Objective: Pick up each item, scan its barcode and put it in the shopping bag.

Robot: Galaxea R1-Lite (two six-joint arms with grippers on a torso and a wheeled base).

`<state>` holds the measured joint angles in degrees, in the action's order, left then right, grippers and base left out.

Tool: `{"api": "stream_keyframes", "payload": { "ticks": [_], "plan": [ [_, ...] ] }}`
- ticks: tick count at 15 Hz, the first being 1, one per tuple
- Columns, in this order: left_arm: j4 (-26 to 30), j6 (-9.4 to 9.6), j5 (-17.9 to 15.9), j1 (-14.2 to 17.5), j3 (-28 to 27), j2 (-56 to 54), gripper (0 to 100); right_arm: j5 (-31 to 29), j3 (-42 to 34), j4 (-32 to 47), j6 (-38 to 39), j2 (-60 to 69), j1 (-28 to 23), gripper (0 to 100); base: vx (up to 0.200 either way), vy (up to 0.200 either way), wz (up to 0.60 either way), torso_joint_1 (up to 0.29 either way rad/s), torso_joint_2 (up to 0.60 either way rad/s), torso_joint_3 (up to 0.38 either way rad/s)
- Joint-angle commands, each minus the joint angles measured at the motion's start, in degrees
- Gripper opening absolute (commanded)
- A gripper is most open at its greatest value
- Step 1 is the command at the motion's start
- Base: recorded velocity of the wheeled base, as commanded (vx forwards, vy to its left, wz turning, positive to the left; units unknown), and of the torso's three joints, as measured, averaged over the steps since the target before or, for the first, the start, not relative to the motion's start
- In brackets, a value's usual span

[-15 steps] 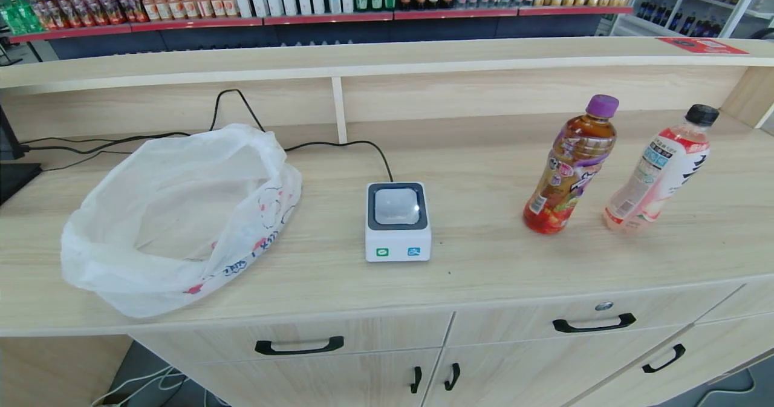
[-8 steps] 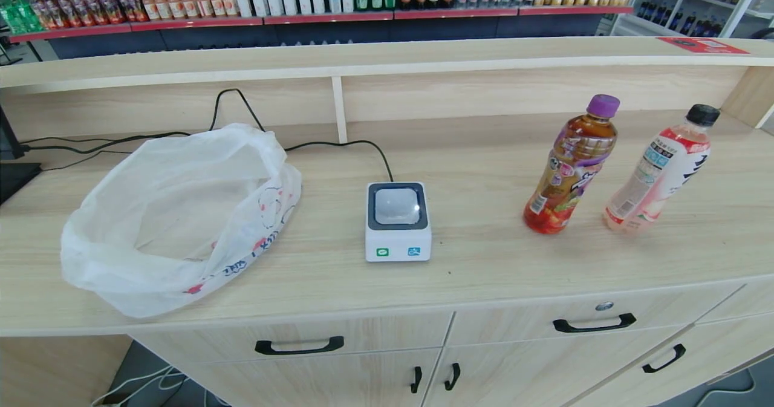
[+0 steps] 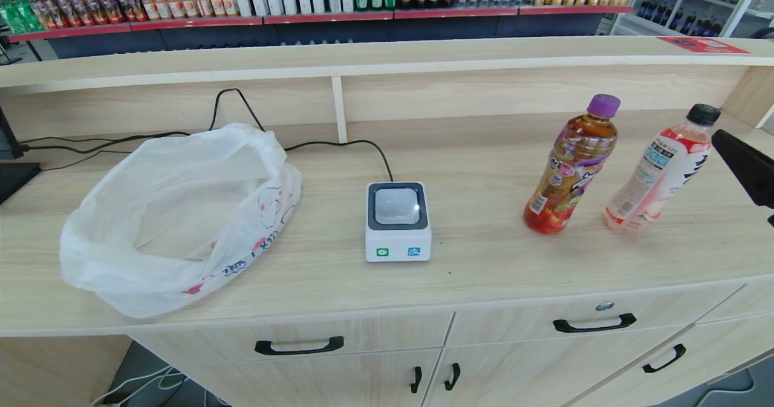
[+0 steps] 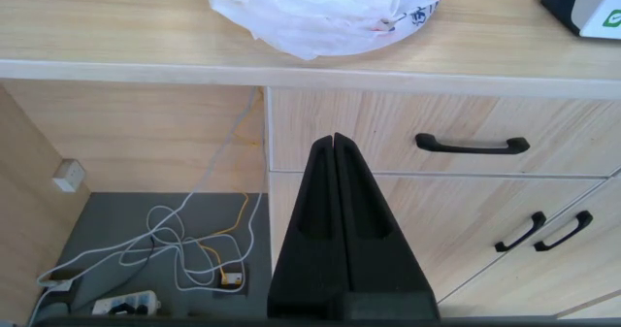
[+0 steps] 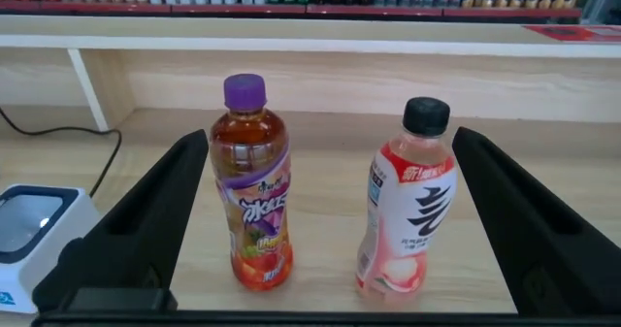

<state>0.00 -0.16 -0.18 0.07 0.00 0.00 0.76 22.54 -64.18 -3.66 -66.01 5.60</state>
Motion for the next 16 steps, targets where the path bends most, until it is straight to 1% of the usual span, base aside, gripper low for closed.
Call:
{"api": "stream_keyframes", "payload": {
  "ticks": [1, 2, 3, 4, 5, 6, 7, 10, 16],
  "plan": [
    [0.0, -0.02, 0.0, 0.0, 0.0, 0.0, 0, -0.7, 0.0, -7.4, 1.3, -10.9, 1.0, 100, 0.000, 0.000, 0.00, 0.000, 0.00, 0.000],
    [0.0, -0.02, 0.0, 0.0, 0.0, 0.0, 0, -0.8, 0.2, -11.2, 1.6, -13.8, 1.4, 100, 0.000, 0.000, 0.00, 0.000, 0.00, 0.000],
    [0.0, -0.02, 0.0, 0.0, 0.0, 0.0, 0, -1.2, 0.0, -14.0, 1.8, -15.6, 3.0, 100, 0.000, 0.000, 0.00, 0.000, 0.00, 0.000],
    [0.0, -0.02, 0.0, 0.0, 0.0, 0.0, 0, -2.9, -0.2, -15.0, 2.3, -16.6, 5.3, 100, 0.000, 0.000, 0.00, 0.000, 0.00, 0.000],
    [0.0, -0.02, 0.0, 0.0, 0.0, 0.0, 0, -6.4, -0.1, -15.0, 4.1, -17.2, 9.5, 100, 0.000, 0.000, 0.00, 0.000, 0.00, 0.000],
    [0.0, -0.02, 0.0, 0.0, 0.0, 0.0, 0, -9.2, 0.3, -15.0, 4.7, -18.2, 12.2, 100, 0.000, 0.000, 0.00, 0.000, 0.00, 0.000],
    [0.0, -0.02, 0.0, 0.0, 0.0, 0.0, 0, -9.9, 1.2, -15.0, 4.7, -19.4, 13.1, 100, 0.000, 0.000, 0.00, 0.000, 0.00, 0.000],
    [0.0, -0.02, 0.0, 0.0, 0.0, 0.0, 0, -10.1, 1.6, -15.1, 4.4, -22.1, 13.0, 100, 0.000, 0.000, 0.00, 0.000, 0.00, 0.000],
    [0.1, -0.02, 0.0, 0.0, 0.0, 0.0, 0, -9.8, 0.2, -15.4, 4.1, -24.1, 13.2, 100, 0.000, 0.000, 0.00, 0.000, 0.00, 0.000]
  ]
}}
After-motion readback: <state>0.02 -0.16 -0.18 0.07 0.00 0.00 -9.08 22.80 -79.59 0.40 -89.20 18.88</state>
